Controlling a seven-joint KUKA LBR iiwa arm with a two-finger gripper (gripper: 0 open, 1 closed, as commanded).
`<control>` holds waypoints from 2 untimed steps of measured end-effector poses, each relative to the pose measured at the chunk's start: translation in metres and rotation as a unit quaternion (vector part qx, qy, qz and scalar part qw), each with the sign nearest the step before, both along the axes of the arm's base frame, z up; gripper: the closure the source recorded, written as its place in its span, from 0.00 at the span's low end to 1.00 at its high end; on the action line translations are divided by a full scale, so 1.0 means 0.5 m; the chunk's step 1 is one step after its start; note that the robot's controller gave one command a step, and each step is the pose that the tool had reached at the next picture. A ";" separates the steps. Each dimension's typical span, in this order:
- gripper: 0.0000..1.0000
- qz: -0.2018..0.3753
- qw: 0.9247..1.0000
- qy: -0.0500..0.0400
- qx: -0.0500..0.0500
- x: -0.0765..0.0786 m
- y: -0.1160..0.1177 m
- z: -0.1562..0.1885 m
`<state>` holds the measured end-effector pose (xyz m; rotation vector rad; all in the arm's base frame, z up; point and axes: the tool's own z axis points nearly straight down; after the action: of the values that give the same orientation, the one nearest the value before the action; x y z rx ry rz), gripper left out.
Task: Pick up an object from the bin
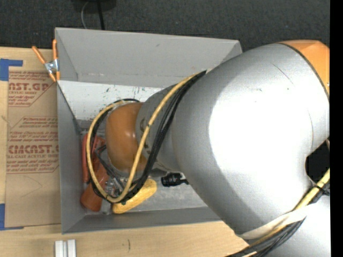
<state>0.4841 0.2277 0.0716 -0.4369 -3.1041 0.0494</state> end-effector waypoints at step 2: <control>1.00 0.000 1.000 0.000 0.000 0.000 -0.001 0.000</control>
Offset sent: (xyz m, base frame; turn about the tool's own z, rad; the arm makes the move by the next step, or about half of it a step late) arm -0.0001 0.0000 0.0029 0.0000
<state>0.4843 0.2272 0.0716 -0.4367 -3.1035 0.0501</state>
